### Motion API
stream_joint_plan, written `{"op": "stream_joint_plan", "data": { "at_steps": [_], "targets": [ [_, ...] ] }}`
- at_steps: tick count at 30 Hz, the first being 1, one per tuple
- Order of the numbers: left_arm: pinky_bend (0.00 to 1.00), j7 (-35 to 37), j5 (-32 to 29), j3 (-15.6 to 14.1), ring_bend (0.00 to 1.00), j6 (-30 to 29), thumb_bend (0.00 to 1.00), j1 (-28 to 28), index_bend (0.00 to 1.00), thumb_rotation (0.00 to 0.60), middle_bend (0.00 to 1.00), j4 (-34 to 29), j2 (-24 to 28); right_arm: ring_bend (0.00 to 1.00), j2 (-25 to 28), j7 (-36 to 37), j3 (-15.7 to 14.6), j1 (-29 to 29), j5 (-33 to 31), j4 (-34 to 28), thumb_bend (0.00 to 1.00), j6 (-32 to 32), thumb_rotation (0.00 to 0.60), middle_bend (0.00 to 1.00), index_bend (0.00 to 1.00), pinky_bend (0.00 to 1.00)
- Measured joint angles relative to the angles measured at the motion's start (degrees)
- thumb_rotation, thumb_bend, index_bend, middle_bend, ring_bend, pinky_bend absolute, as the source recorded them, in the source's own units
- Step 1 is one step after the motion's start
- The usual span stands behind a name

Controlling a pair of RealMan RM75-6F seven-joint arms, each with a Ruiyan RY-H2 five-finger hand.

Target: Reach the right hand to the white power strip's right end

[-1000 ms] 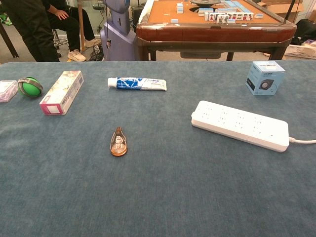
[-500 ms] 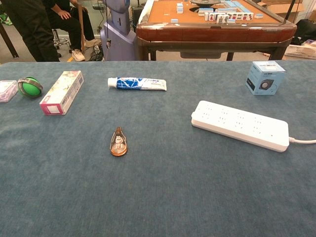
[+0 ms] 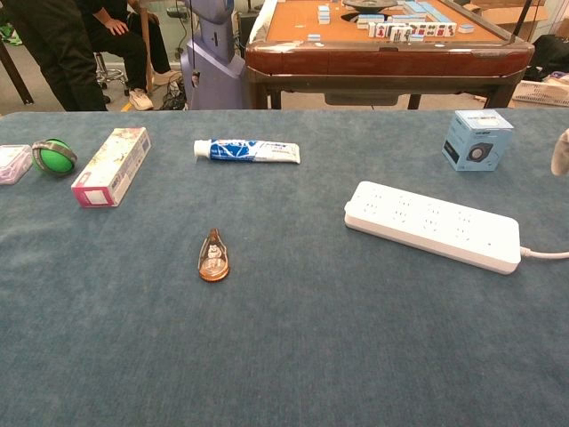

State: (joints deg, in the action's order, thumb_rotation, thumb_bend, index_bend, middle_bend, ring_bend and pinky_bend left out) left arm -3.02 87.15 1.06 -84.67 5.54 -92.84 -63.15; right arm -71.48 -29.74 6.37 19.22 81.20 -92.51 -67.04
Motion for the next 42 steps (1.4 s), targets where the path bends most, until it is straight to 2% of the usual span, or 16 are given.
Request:
{"op": "stream_joint_plan", "data": {
  "at_steps": [6, 13, 27, 42],
  "targets": [
    [0.61, 0.1, 0.09, -0.12, 0.44, 0.2, 0.28, 0.01, 0.46, 0.6, 0.4, 0.07, 0.03, 1.0, -3.52, -1.92, 1.35, 2.96, -4.8, 3.29, 0.87, 3.7, 0.6, 1.0, 0.39, 1.0],
    [0.61, -0.11, 0.05, -0.2, 0.44, 0.66, 0.28, 0.17, 0.46, 0.6, 0.4, 0.15, -0.08, 1.0, -6.31, -2.54, 1.41, 5.14, -7.27, 6.32, 0.88, 5.82, 0.6, 1.0, 0.39, 1.0],
    [0.61, 0.08, -0.02, -0.17, 0.44, 0.5, 0.28, 0.03, 0.46, 0.6, 0.4, 0.14, -0.01, 1.0, -9.95, -2.55, -0.32, 7.32, -9.68, 10.84, 0.88, 8.43, 0.6, 1.0, 0.39, 1.0],
    [0.61, 0.06, -0.05, -0.17, 0.44, 0.58, 0.28, 0.03, 0.46, 0.6, 0.4, 0.25, -0.03, 1.0, -11.08, -2.59, -2.76, 7.95, -8.98, 11.11, 0.88, 8.55, 0.6, 1.0, 0.39, 1.0]
  ]
}}
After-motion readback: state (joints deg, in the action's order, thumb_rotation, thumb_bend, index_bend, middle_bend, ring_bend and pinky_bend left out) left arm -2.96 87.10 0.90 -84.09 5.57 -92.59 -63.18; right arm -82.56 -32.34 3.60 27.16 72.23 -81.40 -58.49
